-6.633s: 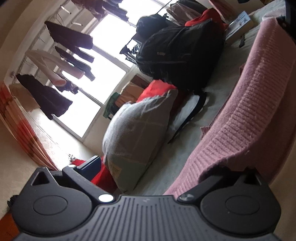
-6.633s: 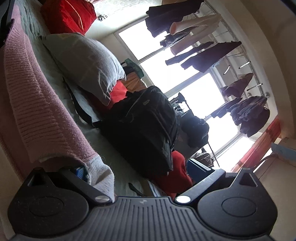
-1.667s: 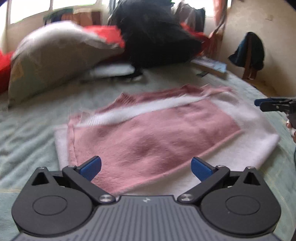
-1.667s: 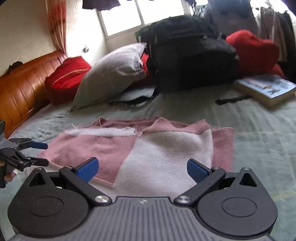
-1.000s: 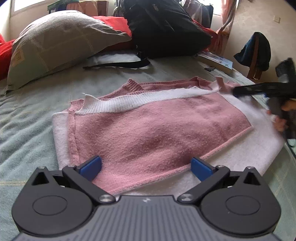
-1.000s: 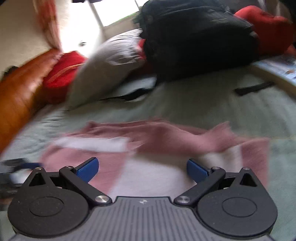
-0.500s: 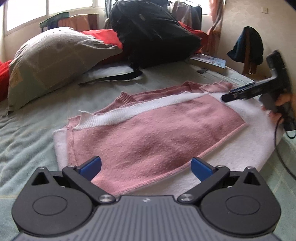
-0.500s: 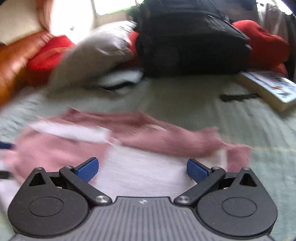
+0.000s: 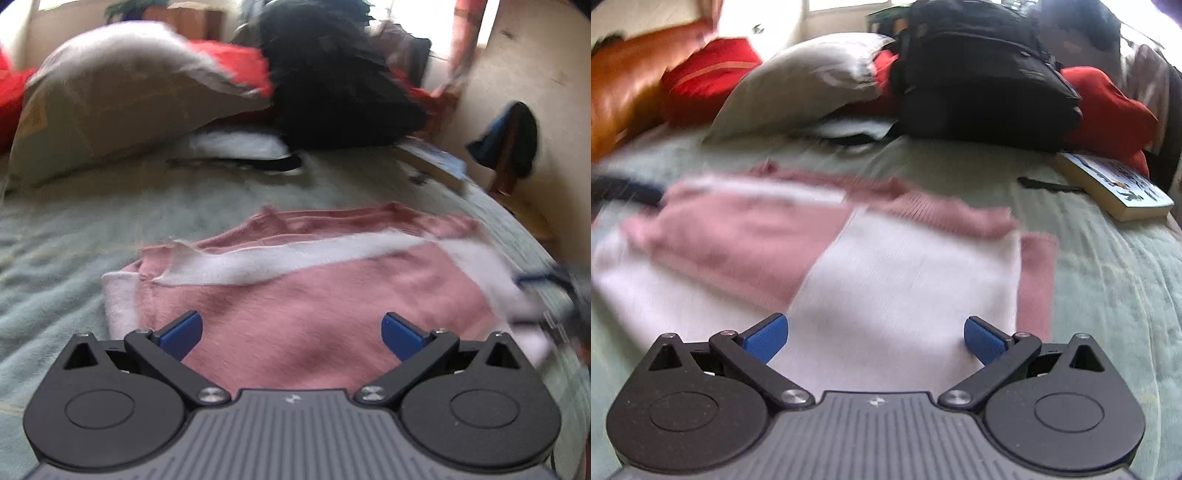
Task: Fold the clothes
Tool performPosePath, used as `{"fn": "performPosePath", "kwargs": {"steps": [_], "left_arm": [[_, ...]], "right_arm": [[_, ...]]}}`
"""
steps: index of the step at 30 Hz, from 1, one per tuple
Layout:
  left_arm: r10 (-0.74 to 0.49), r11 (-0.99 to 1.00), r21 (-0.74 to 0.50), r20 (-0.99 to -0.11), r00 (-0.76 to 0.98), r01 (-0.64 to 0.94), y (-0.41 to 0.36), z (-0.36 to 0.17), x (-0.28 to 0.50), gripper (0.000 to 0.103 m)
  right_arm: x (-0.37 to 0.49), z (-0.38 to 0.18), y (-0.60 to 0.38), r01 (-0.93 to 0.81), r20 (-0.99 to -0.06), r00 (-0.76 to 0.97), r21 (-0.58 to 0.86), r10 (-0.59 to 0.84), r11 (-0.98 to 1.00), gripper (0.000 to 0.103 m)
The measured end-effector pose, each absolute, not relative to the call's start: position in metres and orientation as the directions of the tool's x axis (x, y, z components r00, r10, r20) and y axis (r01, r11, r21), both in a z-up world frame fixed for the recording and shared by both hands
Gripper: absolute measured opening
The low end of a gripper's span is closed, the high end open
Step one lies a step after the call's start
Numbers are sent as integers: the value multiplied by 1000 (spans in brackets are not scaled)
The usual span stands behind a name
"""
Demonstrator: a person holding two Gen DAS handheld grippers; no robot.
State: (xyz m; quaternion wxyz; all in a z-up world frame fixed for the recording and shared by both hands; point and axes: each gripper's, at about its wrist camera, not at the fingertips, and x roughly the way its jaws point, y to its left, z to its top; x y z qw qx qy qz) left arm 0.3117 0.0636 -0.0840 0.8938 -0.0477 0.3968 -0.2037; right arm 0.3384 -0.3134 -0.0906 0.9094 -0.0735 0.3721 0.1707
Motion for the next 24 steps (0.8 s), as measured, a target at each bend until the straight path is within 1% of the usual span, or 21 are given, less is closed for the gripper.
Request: {"fn": "performPosePath", "kwargs": {"steps": [1,3,6,11,15,17,19,21,24], "left_arm": [[-386,921,-260,-706,594,290,67,-91,318,102],[-388,921,-279,-704,595,271,70,-95,318,102],[-361,929,-215,-704,612,301,62,-81,301,102],[-328,903,-9,-661,675,430,37,-46,263,102],[-314,852,143,-630,711,503,10,-35,233,102],[-305,814,223,-621,722,536,-5,-39,213,102],[-288,764,313,-618,731,565,-21,-49,194,102],[-258,714,376,-643,721,591,-35,-62,183,102],[-186,653,461,-672,717,601,-48,-85,171,102]], "right_arm": [[332,-92,-312,-374,-703,667,-27,248,927,103],[323,-91,-313,-387,-702,671,-58,238,920,103],[312,-82,-319,-393,-699,673,-59,243,918,103],[292,-69,-318,-393,-672,697,-67,250,917,103],[273,-69,-302,-423,-668,699,-99,256,901,103],[261,-70,-291,-443,-666,704,-140,247,886,103],[248,-71,-280,-456,-655,724,-219,216,863,103],[237,-74,-271,-458,-645,745,-307,172,834,103],[224,-82,-269,-467,-655,745,-373,130,802,103]]}}
